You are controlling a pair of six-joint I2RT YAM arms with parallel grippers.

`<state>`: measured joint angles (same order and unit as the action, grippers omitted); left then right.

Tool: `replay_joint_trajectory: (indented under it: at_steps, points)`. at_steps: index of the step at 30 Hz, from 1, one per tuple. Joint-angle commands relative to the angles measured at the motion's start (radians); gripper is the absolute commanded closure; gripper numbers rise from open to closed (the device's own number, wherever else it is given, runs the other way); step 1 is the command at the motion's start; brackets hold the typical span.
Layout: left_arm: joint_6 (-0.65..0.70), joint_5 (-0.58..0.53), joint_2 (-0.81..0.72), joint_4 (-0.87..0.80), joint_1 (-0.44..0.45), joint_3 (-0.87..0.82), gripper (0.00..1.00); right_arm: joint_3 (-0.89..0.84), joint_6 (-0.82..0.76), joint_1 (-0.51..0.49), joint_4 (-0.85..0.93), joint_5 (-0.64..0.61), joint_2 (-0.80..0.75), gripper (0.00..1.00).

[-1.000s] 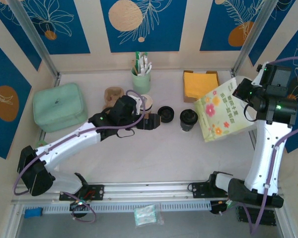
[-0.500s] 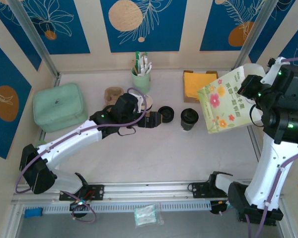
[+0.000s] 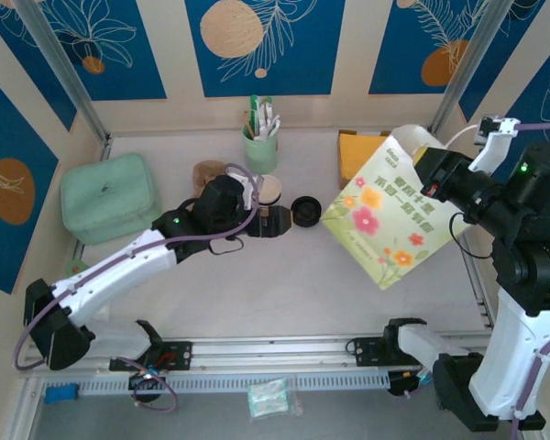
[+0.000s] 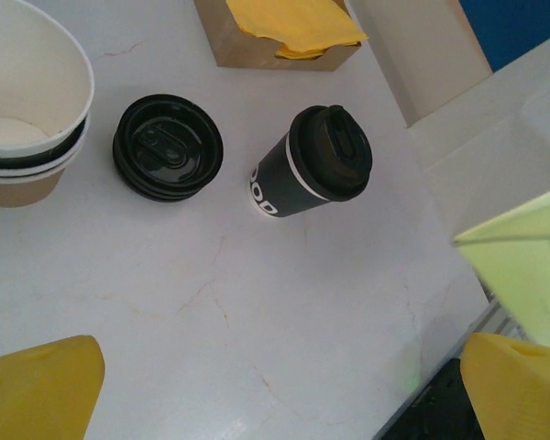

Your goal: Pack the takeout coffee

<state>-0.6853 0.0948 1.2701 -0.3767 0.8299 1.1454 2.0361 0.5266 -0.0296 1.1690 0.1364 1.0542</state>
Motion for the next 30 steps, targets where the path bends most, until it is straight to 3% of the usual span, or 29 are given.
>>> replay_joint_trajectory:
  at_steps: [1,7,12,16,21,30]
  points:
    - [-0.043,-0.022,-0.072,0.023,0.009,-0.052,0.01,-0.068,0.091,-0.081,-0.089,0.048,-0.019,1.0]
    - [-0.087,-0.044,-0.193,0.049,0.018,-0.141,0.01,-0.214,0.151,-0.341,-0.206,-0.075,-0.038,1.0]
    - [-0.097,-0.052,-0.25,0.062,0.029,-0.203,0.01,-0.272,0.129,-0.677,-0.271,-0.343,0.014,1.0]
    - [-0.111,-0.055,-0.272,0.082,0.034,-0.263,0.0,-0.248,0.095,-0.87,-0.297,-0.484,0.099,1.0]
    - [-0.122,-0.086,-0.303,0.1,0.034,-0.343,0.01,-0.218,0.062,-0.986,-0.307,-0.594,0.191,1.0]
    - [-0.113,-0.178,-0.339,0.136,0.031,-0.462,0.01,-0.343,0.09,-1.071,-0.402,-0.691,0.211,1.0]
